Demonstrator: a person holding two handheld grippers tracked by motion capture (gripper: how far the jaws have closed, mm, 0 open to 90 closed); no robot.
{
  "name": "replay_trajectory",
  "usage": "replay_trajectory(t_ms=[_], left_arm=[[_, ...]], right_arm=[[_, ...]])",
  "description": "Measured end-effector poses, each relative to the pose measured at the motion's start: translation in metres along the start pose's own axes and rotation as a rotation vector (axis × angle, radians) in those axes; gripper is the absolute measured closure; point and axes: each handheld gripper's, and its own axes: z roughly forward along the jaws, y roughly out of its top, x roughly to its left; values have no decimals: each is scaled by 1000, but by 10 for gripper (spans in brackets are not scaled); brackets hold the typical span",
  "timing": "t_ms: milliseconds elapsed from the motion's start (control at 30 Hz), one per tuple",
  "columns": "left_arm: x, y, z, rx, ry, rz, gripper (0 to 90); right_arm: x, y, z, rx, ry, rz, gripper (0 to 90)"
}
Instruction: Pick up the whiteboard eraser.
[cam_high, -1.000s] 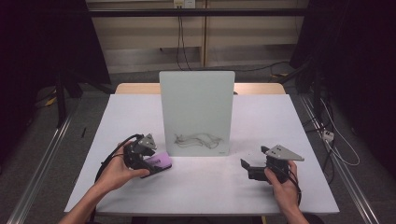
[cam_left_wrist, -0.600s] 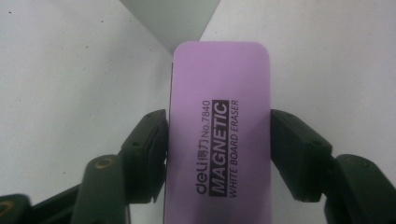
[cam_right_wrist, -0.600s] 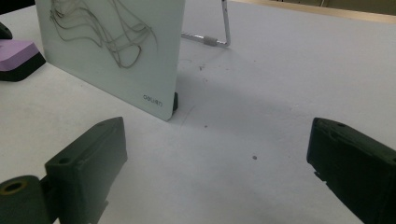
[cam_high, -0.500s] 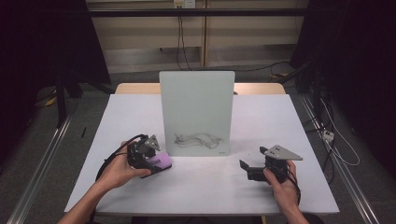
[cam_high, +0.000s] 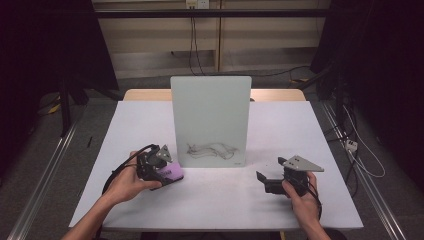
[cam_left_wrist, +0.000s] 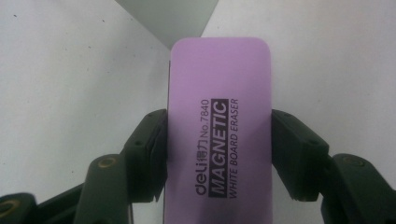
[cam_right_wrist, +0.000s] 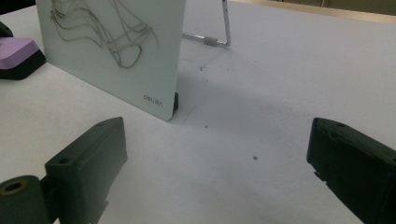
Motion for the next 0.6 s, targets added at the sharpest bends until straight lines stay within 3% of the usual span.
replay_trajectory(t_ms=[267,600], left_arm=[[4,-4,-11,-66,-15,-51,407],[1,-14,-16,-196,-41,-111,407]], right_arm=[[0,0,0,-2,2,-3,53],[-1,1,2,-4,0,3,53]])
